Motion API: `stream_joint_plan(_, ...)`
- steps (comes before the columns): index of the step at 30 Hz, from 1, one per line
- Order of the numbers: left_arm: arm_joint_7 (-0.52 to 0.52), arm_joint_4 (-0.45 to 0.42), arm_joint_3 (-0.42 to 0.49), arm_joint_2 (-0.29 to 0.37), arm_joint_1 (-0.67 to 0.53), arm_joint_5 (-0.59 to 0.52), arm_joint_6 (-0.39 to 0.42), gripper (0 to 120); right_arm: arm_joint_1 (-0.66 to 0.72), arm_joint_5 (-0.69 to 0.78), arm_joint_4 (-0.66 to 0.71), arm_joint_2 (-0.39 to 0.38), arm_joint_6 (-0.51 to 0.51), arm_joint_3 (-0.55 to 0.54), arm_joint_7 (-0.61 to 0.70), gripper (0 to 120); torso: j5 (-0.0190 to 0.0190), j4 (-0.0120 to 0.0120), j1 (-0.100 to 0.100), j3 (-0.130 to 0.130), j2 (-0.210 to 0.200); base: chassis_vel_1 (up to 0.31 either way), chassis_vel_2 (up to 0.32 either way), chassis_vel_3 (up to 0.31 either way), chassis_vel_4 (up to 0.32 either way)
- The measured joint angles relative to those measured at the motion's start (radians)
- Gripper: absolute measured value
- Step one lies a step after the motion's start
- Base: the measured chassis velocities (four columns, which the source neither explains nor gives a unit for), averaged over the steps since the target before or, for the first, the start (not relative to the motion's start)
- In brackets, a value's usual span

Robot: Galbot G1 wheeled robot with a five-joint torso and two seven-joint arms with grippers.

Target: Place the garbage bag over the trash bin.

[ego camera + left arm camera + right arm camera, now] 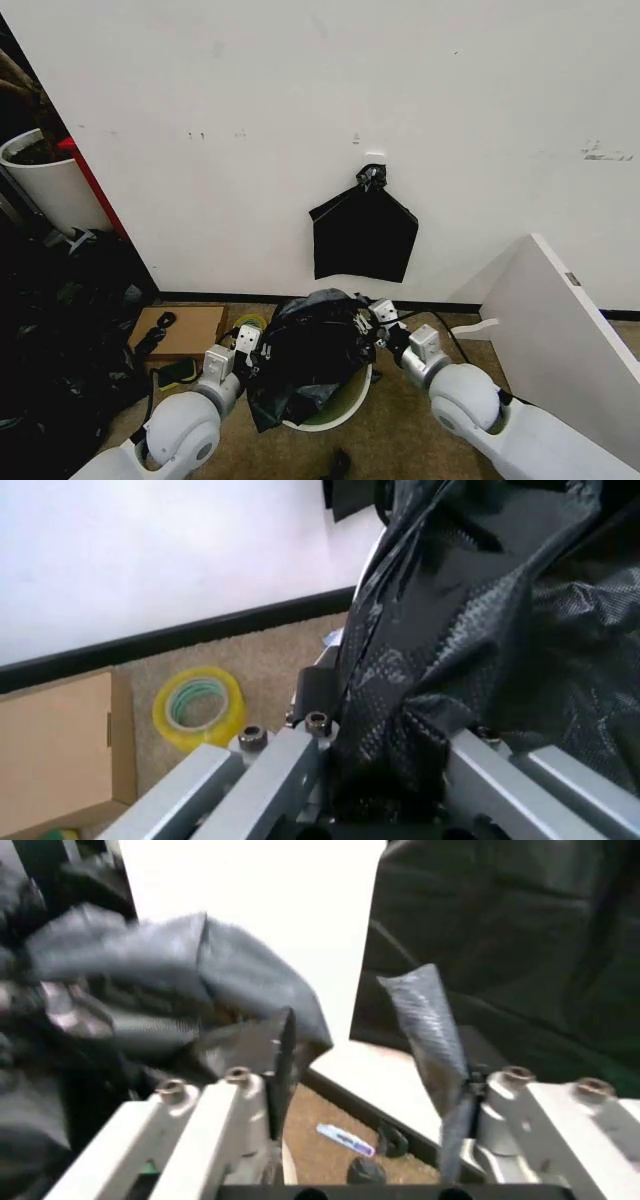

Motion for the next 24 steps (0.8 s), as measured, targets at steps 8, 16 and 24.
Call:
stream_joint_plan(8, -0.028, 0.022, -0.018, -0.021, -0.007, -0.03, -0.019, 1, -0.147, 0.251, 0.178, 0.003, -0.124, 0.159, 0.041, 73, -0.0001, -0.0002, 0.0, 0.0, 0.0, 0.0, 0.0, 0.0, 0.0)
stream_joint_plan(16, -0.036, 0.015, -0.019, -0.033, -0.009, -0.03, -0.029, 1, -0.251, 0.437, 0.324, 0.104, -0.393, 0.203, 0.239, 98, 0.0, 0.0, 0.0, 0.0, 0.0, 0.0, 0.0, 0.0, 0.0)
stream_joint_plan(24, -0.036, 0.004, -0.018, -0.029, -0.003, -0.022, -0.03, 1, -0.26, 0.48, 0.3, 0.151, -0.416, 0.187, 0.28, 96, -0.0001, 0.0, 0.0, 0.0, 0.0, 0.0, 0.0, 0.0, 0.0)
